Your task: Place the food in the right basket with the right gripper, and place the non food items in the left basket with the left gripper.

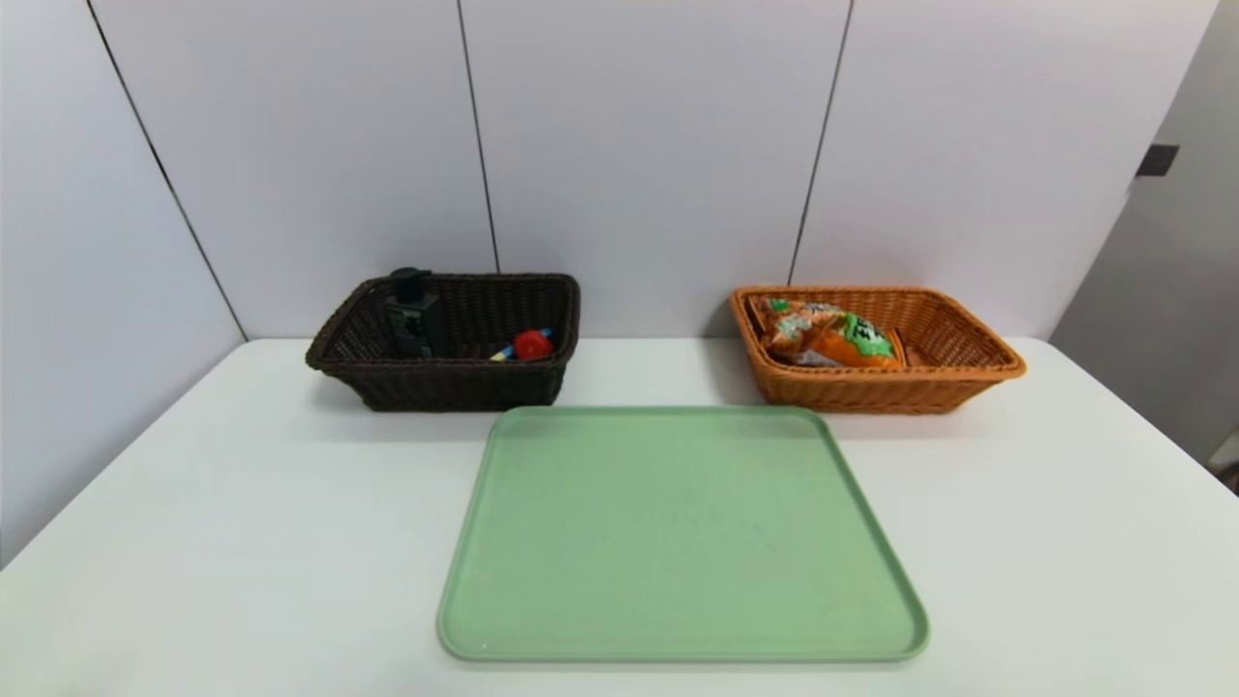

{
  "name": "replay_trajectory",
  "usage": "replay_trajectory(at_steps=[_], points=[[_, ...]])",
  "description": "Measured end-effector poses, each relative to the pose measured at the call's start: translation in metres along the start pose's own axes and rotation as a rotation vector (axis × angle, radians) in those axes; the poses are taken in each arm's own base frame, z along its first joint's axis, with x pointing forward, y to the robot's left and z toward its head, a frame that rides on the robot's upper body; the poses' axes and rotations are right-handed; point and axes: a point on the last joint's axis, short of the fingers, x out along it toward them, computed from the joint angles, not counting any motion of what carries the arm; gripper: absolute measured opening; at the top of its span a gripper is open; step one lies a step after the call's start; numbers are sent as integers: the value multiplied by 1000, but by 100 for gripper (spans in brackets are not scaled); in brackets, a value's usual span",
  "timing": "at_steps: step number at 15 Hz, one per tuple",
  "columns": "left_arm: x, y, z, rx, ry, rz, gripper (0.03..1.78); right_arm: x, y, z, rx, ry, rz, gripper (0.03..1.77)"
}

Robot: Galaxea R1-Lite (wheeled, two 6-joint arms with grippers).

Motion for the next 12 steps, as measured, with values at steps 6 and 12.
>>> replay_trajectory(at_steps=[6,12], points=[[-6,3,-21,-5,-13,6,169,-23,-2,-43,-26,7,119,169],[-16,4,-46,26,-47,37,169,-32,0,-72,-30,-21,132,169]])
